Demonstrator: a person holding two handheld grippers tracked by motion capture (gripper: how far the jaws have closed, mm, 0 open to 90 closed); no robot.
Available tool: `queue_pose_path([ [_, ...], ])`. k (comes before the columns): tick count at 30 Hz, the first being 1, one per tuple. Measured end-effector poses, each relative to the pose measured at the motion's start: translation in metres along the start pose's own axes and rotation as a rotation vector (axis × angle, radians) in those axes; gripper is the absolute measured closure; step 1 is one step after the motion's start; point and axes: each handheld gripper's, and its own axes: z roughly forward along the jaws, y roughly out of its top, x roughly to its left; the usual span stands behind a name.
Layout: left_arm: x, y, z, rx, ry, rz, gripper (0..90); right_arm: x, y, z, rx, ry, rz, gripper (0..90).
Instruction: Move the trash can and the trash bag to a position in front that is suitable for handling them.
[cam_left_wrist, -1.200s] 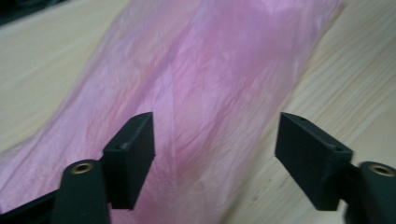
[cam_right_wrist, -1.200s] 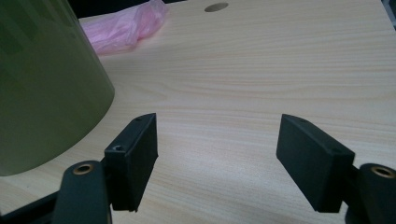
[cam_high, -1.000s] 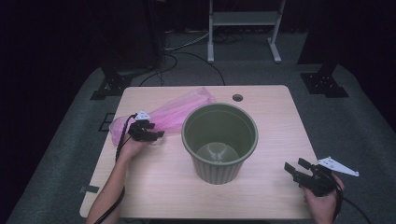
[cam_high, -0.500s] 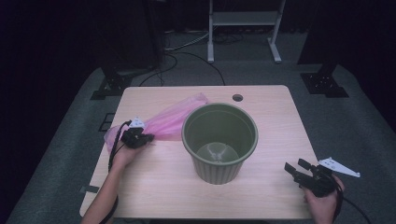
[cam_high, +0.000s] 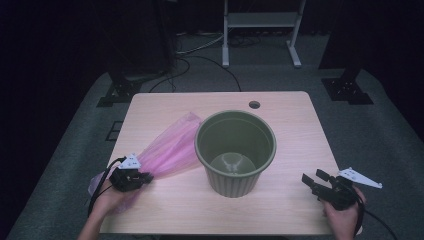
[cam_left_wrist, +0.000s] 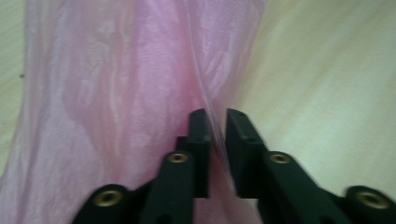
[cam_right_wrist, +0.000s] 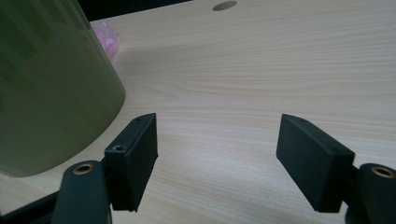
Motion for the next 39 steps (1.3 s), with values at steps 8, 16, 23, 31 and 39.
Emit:
queue_pose_path([
  [8, 0.012, 0.021, -0.003, -0.054, -0.002, -0.021, 37.2, 0.001, 0.001, 0.002, 0.001, 0.017, -0.013, 28.4],
  [16, 0.036, 0.047, 0.02, -0.015, 0.018, -0.02, 17.2, 0.0, 0.0, 0.004, 0.013, 0.029, -0.025, 28.4],
  [23, 0.048, 0.064, 0.04, 0.059, 0.015, -0.006, 17.2, 0.0, -0.001, 0.005, 0.023, 0.036, -0.029, 28.4],
  [31, 0.049, 0.067, 0.057, 0.114, -0.008, -0.01, 21.3, -0.001, 0.0, 0.003, 0.014, 0.043, -0.035, 28.4],
  [39, 0.045, 0.062, 0.057, 0.073, 0.019, 0.011, 36.3, -0.001, 0.0, 0.003, 0.014, 0.047, -0.033, 28.4],
])
